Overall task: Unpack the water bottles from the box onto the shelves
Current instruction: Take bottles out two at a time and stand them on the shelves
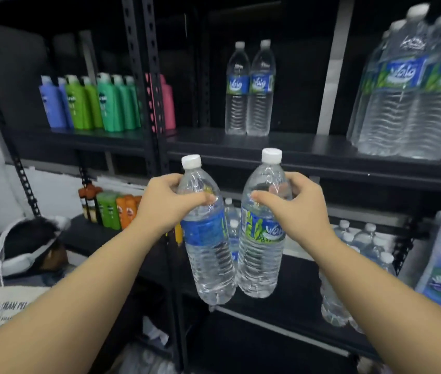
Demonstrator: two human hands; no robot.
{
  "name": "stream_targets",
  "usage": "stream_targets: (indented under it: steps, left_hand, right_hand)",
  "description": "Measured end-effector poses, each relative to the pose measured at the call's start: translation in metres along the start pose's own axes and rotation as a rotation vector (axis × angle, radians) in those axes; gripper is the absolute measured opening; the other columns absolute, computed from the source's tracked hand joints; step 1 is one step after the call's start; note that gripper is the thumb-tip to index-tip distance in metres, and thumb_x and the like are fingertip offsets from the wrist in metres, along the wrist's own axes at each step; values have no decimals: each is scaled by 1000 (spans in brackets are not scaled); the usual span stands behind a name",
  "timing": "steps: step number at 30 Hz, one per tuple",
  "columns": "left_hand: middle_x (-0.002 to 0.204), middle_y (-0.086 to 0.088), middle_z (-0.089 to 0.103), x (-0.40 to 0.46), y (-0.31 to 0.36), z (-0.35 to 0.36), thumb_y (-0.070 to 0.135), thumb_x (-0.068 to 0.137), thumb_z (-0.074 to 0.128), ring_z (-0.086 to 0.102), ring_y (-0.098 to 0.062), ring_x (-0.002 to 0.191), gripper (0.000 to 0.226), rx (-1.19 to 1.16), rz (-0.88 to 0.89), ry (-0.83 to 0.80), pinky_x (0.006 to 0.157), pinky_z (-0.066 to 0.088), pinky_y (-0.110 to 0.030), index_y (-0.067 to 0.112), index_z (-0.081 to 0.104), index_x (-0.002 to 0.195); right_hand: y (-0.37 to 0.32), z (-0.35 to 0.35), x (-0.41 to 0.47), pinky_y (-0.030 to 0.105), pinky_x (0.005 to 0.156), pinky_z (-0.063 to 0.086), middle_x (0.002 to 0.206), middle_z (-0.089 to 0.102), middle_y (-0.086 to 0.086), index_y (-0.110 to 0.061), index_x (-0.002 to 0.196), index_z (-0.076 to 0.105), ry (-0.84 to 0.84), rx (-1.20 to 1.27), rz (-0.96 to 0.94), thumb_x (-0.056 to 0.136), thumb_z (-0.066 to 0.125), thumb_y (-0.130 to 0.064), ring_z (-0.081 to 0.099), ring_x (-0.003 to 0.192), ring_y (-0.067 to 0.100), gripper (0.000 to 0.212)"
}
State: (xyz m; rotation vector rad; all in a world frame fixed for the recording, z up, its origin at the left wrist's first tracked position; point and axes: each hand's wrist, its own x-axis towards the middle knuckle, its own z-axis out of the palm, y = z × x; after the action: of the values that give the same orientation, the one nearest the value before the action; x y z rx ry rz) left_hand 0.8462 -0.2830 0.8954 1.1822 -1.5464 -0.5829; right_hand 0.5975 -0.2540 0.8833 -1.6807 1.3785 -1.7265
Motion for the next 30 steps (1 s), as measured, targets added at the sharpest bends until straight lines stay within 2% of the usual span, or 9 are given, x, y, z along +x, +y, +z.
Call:
stream_targets:
  steps: [3,5,8,11,14,18,22,26,30]
  left_hand:
    - [76,5,79,33,25,-3,47,50,93,75,-12,73,38,-9,33,39,72,59,-39,24,82,78]
    - [78,4,80,59,38,-5,47,50,93,78,-19,79,41,-11,53,33,77,61,-42,23,82,81]
    - [63,10,69,103,55,-8,35,60,97,61,-5,57,33,-25,134,19,62,49,-28,14,80,79]
    - [76,-11,76,150,69,-13,43,54,95,60,-9,65,47,-56,190,9,67,50,-32,9,80,83]
    - [83,-18,76,198,82,-18,44,53,94,61,-10,66,48,-87,236,4,66,50,-33,8,81,82]
    - [75,-14,74,256,96,-21,41,53,96,61,-12,65,48,-139,263,-25,66,50,-33,5,80,81]
    - [83,-11,80,301,106,-21,31,66,94,67,-10,66,25,-172,267,-64,70,56,-31,12,82,77]
    - [87,-13,80,339,114,-19,33,66,92,73,-15,72,24,-198,249,-106,82,62,-38,14,84,77]
    - [88,-13,80,366,127,-22,35,67,91,70,-14,66,31,-221,283,-106,73,58,-32,9,83,82]
  right_hand:
    - [-21,0,31,28,73,59,86,78,-16,-30,94,75,38,27,-40,72,95,-29,75,79,2,30]
    - [-33,4,54,28,71,58,85,78,-14,-27,93,76,43,37,-72,72,95,-30,76,79,4,28]
    - [-47,16,89,36,76,62,83,79,-9,-27,90,78,54,12,-134,71,94,-34,76,79,8,25]
    - [-59,28,127,44,80,64,82,79,-8,-27,89,80,74,-8,-185,70,94,-40,77,79,12,27]
    - [-72,40,169,52,77,64,77,78,-1,-26,84,80,124,9,-211,67,93,-44,77,76,21,28]
    - [-90,52,221,52,77,65,76,78,0,-25,86,81,166,24,-235,66,93,-43,78,76,22,29]
    - [-104,63,265,40,69,62,67,72,-7,-23,74,78,185,57,-257,68,94,-35,70,65,15,21]
    - [-109,73,299,50,72,65,66,69,3,-14,70,75,182,162,-194,71,94,-23,71,63,20,21]
    - [-117,75,325,55,75,66,79,76,13,-5,84,78,207,151,-204,69,94,-28,76,71,25,33]
